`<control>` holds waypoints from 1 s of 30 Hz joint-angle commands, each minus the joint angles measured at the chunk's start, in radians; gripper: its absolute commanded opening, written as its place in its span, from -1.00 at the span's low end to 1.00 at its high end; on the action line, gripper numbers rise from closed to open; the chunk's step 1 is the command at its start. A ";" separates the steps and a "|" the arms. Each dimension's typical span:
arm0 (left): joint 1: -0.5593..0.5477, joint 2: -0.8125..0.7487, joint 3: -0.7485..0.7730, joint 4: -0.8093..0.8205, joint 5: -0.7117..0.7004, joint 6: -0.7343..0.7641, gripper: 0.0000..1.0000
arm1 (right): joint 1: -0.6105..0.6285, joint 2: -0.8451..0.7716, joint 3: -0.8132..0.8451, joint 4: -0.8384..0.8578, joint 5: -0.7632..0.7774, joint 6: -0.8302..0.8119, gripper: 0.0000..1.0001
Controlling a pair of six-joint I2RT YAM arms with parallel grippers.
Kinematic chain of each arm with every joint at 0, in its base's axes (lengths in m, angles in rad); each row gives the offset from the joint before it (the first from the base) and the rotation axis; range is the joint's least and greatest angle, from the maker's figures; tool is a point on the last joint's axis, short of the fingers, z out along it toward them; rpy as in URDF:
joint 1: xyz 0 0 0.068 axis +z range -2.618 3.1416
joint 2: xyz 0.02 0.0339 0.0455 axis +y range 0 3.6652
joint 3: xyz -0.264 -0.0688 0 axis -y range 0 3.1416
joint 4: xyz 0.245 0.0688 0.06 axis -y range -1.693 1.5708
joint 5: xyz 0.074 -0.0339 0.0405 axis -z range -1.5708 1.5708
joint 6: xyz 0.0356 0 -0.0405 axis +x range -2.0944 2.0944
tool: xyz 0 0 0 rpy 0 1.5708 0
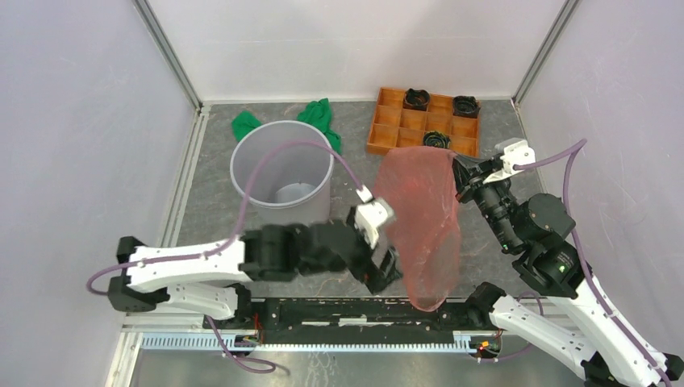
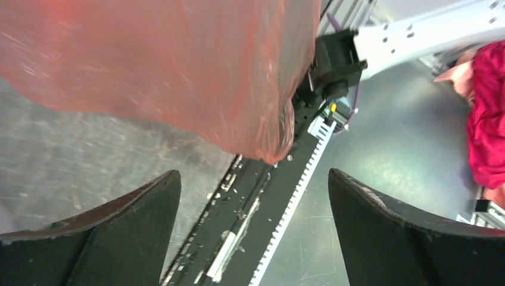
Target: Put the trash bags into the trash bin
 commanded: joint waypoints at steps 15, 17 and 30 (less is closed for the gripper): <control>-0.240 0.384 -0.179 0.649 -0.401 -0.468 1.00 | 0.001 -0.040 0.004 0.100 -0.040 0.095 -0.98; -0.234 0.430 -0.133 0.615 -0.412 -0.483 1.00 | 0.000 -0.043 0.003 0.102 -0.051 0.103 -0.98; -0.168 0.484 -0.080 0.460 -0.478 -0.500 -0.60 | 0.001 -0.115 -0.006 0.102 -0.046 0.068 -0.96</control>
